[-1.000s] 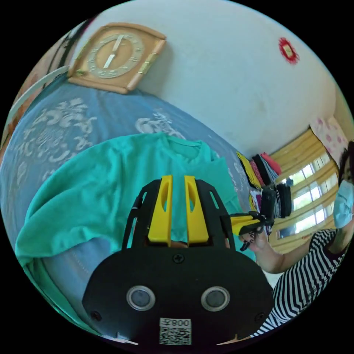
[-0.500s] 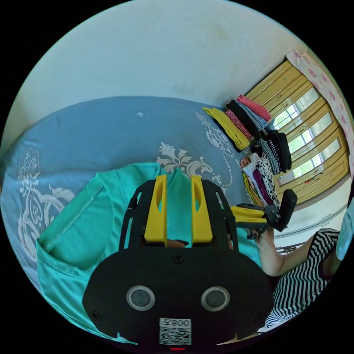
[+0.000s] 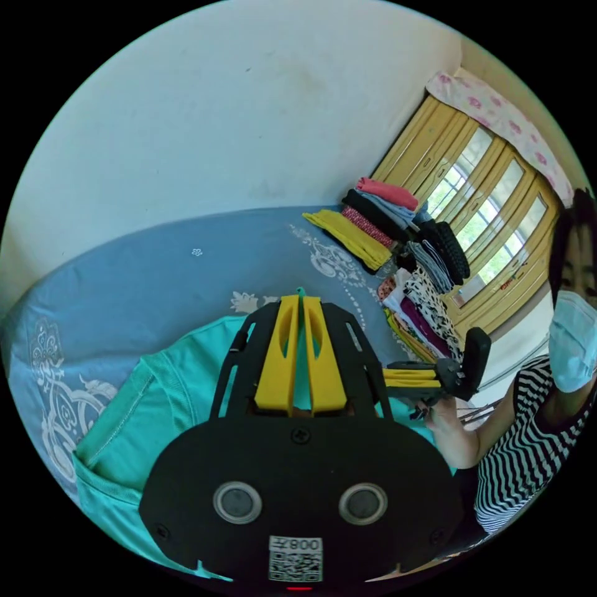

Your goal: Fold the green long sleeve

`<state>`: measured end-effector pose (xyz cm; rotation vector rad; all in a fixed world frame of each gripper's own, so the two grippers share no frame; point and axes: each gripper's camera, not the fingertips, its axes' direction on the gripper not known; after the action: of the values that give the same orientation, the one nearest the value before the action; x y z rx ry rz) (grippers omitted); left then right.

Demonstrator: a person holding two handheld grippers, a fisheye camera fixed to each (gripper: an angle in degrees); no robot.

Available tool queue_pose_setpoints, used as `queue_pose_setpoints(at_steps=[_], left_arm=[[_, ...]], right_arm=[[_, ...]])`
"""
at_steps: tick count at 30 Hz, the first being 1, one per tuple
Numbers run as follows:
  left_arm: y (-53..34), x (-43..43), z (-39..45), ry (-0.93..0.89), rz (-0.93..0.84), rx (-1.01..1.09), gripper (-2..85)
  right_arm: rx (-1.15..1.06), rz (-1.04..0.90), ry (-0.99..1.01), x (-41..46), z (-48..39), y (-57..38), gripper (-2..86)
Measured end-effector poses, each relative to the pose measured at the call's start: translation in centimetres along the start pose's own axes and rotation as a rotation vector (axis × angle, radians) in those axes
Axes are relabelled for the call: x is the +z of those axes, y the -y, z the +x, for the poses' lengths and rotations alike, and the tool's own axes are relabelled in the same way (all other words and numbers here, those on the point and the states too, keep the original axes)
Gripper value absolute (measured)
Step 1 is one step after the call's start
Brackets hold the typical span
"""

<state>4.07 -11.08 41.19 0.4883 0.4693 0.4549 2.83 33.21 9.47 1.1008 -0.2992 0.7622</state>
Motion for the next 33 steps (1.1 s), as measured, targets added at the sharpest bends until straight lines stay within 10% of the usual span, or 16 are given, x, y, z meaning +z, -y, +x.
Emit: queue_pose_setpoints(at_steps=[33], left_arm=[[1.4, 7.5, 9.8, 0.171, -0.186, 0.048, 0.2]], right_arm=[[0.067, -0.142, -0.008, 0.0, 3.5, 0.7, 0.1]])
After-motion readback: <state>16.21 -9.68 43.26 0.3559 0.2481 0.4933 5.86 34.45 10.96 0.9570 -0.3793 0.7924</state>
